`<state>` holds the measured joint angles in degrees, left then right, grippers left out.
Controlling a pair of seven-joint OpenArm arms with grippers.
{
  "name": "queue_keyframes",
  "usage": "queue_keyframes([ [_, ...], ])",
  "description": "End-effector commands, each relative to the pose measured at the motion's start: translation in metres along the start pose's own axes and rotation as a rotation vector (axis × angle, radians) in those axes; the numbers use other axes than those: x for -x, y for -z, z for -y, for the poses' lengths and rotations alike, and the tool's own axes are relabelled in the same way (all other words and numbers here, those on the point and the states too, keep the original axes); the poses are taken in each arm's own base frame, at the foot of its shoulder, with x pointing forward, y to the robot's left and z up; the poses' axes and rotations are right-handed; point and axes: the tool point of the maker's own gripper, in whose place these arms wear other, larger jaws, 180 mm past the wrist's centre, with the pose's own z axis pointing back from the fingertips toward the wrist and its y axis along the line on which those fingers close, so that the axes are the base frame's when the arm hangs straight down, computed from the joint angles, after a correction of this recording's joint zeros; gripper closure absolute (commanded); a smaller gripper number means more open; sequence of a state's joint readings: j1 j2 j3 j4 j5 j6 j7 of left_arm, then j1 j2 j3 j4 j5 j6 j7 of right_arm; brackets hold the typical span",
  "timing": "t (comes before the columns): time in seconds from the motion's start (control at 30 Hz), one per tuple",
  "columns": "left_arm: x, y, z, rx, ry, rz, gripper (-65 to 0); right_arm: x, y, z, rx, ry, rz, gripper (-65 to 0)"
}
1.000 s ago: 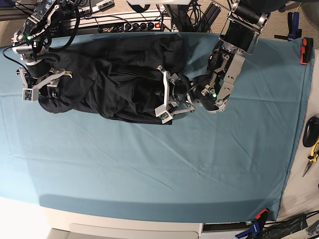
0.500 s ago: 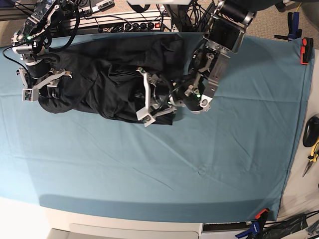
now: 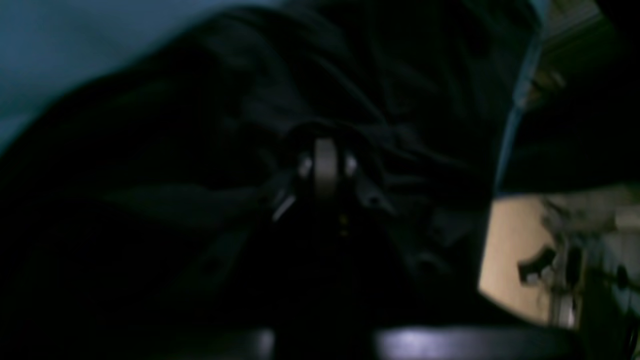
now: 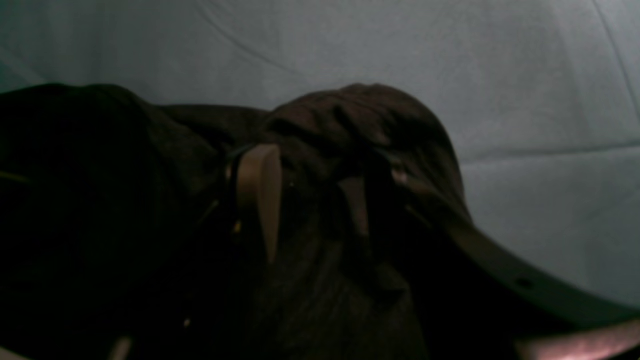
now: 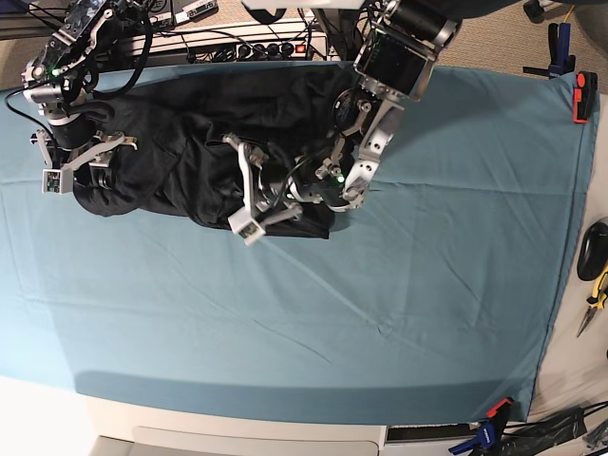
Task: Fold the T-shirt properly
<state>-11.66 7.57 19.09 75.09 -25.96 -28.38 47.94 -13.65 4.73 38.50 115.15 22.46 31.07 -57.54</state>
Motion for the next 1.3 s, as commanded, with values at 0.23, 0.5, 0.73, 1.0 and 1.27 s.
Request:
queue_keyframes([
  [0.23, -0.1, -0.037, -0.076, -0.362, 0.124, 0.009, 0.0, -0.016, -0.003, 0.002, 0.004, -0.01, 0.06, -27.6],
  [0.5, -0.078, -0.053, -0.078, -0.254, 0.057, -0.115, 0.0, -0.017, -0.003, 0.002, 0.004, -0.01, 0.067, -27.6],
  [0.73, -0.033, -0.058, -0.06, -0.067, 0.02, -0.167, 0.0, -0.017, -0.003, 0.002, 0.005, -0.01, 0.066, -27.6],
  [1.0, 0.011, -0.053, -0.016, 0.105, -0.031, -0.15, 0.0, -0.018, -0.003, 0.002, 0.004, -0.01, 0.069, -27.6],
  [1.27, 0.036, -0.04, -0.017, 0.04, 0.0, -0.116, 0.0, -0.02, -0.003, -0.001, -0.014, 0.003, 0.085, -27.6],
])
